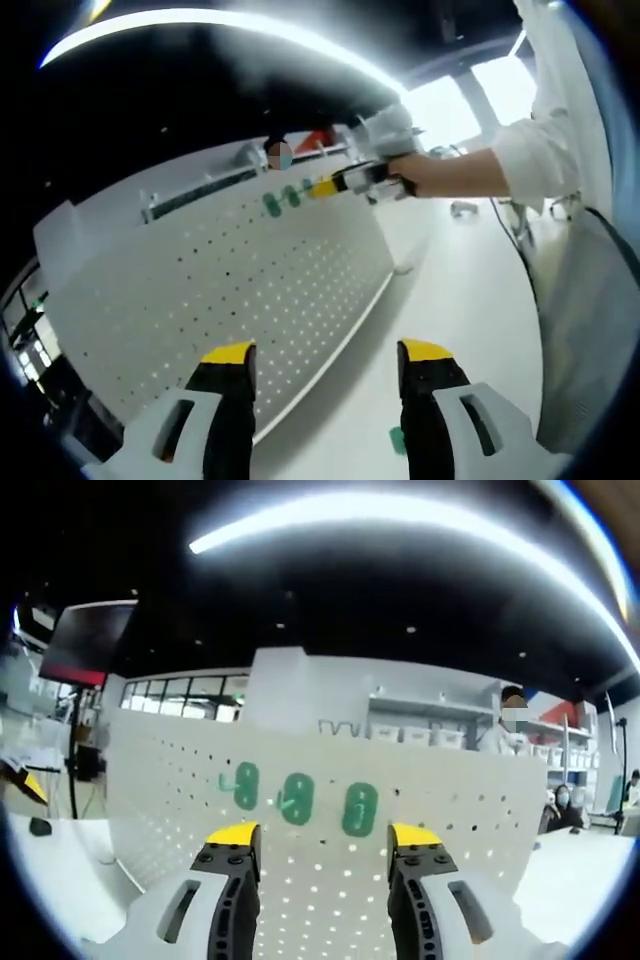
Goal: Insert the hook assembly into the mounting plate slot until the hook locks in place.
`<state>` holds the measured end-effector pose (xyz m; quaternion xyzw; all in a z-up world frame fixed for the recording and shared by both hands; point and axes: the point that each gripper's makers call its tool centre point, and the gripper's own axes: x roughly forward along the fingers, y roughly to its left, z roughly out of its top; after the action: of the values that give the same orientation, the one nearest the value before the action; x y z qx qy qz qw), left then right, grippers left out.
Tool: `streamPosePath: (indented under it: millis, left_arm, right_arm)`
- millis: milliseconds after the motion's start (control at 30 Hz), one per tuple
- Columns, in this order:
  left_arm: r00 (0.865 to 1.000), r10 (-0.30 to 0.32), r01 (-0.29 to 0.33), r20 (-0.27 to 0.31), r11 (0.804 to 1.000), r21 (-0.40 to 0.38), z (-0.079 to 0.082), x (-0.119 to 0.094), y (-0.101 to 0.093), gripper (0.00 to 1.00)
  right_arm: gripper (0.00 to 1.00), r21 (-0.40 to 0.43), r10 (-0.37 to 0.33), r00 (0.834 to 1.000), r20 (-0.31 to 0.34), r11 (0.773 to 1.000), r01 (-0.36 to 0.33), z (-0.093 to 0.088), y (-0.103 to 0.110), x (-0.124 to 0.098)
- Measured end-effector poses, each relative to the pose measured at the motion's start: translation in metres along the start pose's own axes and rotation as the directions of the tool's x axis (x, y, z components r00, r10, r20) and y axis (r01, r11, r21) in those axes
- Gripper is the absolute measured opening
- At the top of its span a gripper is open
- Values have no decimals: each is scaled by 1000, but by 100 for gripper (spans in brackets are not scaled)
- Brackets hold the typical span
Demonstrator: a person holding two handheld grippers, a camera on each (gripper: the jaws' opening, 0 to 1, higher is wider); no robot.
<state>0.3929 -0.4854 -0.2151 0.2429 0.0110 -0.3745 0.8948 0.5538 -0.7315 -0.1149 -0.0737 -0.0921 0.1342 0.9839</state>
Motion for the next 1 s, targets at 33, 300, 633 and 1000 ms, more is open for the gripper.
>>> streamPosePath:
  millis: [33, 300, 633, 1000]
  left_arm:
    - [1000, 0, 0, 0, 1000, 0, 0, 0, 0, 58]
    - [1000, 9, -9, 0, 1000, 0, 2, -5, -1, 58]
    - [1000, 22, -22, -10, 1000, -9, -2, -14, -3, 58]
    - [999, 40, -40, -21, 999, -22, -4, -24, -2, 58]
  right_arm:
    - [50, -3, 11, 1000, -4, 1000, -11, -1, 4, -2]
    - [50, -7, 83, 996, -26, 997, -83, -10, 29, -11]
    - [50, -22, 211, 976, -55, 977, -213, -23, 73, -17]
    - [50, -44, 377, 921, -96, 923, -383, -38, 135, -31]
